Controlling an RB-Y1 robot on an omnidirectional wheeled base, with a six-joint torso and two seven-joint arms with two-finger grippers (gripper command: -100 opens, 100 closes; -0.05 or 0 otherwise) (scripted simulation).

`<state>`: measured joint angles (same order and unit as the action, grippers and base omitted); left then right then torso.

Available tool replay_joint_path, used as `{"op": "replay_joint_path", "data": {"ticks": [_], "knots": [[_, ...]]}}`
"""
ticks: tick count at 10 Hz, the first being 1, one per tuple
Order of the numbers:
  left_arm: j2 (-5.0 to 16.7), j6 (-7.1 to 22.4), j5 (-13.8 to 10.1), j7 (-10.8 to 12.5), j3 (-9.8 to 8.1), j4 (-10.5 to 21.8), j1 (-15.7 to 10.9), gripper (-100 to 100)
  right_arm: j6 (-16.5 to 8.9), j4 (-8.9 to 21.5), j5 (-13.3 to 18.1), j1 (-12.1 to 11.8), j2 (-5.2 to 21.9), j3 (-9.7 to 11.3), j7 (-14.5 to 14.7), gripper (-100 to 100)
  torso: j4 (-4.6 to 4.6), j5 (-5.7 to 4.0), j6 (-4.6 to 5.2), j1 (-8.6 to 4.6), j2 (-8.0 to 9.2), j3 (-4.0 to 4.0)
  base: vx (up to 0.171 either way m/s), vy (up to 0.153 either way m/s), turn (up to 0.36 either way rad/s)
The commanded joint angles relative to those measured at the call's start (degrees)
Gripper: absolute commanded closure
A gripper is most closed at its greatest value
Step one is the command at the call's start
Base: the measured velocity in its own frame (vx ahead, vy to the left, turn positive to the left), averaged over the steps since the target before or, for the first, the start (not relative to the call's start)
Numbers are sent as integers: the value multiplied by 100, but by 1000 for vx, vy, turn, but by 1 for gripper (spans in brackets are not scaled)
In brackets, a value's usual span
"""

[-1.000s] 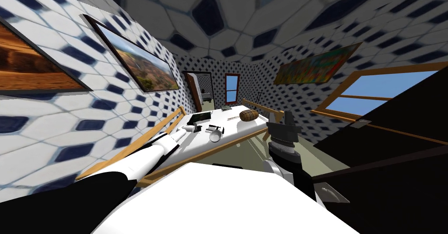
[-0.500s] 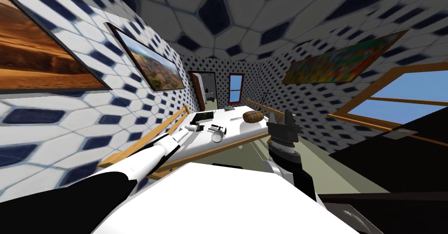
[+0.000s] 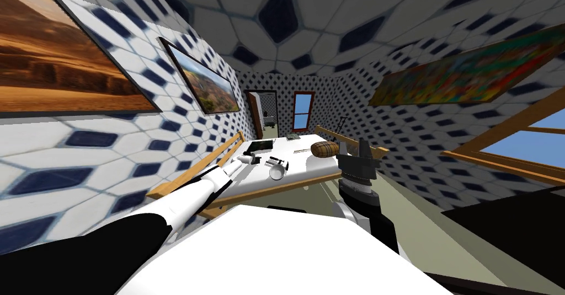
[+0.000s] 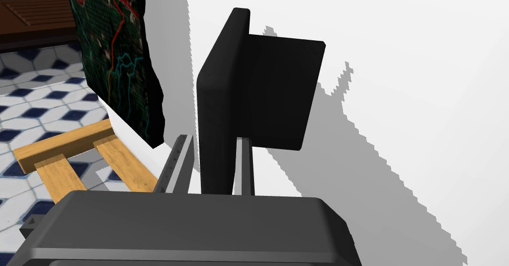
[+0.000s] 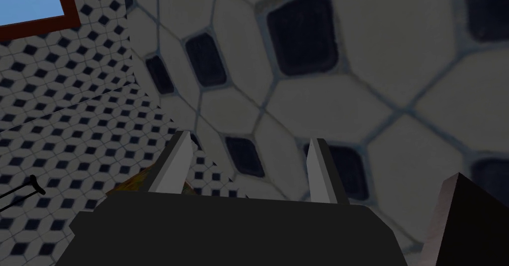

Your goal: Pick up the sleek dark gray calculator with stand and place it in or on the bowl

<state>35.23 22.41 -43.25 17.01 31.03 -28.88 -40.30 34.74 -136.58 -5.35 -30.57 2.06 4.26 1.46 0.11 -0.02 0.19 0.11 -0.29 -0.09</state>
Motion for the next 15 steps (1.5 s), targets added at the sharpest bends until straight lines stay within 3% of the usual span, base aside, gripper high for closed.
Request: {"op": "replay_joint_path", "data": {"ticks": [1, 2, 3, 4, 5, 6, 7, 8, 15], "knots": [[37, 111, 286, 268, 13, -286, 162, 100, 0, 0, 0, 0, 0, 0, 0, 0, 0, 0, 0, 0, 0, 0, 36, -9, 164], [-60, 195, 381, 271, 97, -551, 105, 100, 0, 0, 0, 1, 0, 0, 0, 0, -3, 1, -3, 1, 2, -1, 46, -6, 330], [-60, 195, 511, 445, 97, -760, 112, 100, 0, 0, 0, 0, 0, 0, 0, 0, 1, -2, -6, -1, 2, 2, 33, -15, 156], [-60, 195, 381, 362, 97, -551, 105, 100, 0, 0, 0, 1, 0, 0, 0, 0, 3, -1, 13, -9, -1, 0, 12, -11, -54], [-60, 195, 381, 271, 97, -551, 105, 100, 0, 0, 0, 2, 0, 1, 0, 0, 4, -3, 14, -10, 2, 3, 3, -1, -41], [-60, 177, 393, 326, 99, -561, 112, 100, 0, 0, 0, 1, 0, 1, 0, 0, 4, -2, 12, -7, 6, 4, 0, 0, 0], [-60, 180, 389, 308, 97, -559, 109, 0, 0, 0, 0, 1, 0, 1, 0, 0, 4, -1, 12, -4, 7, 5, 0, 0, 0], [68, 317, 354, 264, -14, -572, 58, 100, 0, 0, 0, 1, 0, 1, 0, 0, 4, -1, 12, -4, 8, 6, -76, -95, -137], [674, 960, 223, 15, -602, -610, -178, 100, -1, 1, 0, 3, -2, 2, 0, 0, 30, -24, 24, -98, 85, 55, -145, -179, -150]]}}
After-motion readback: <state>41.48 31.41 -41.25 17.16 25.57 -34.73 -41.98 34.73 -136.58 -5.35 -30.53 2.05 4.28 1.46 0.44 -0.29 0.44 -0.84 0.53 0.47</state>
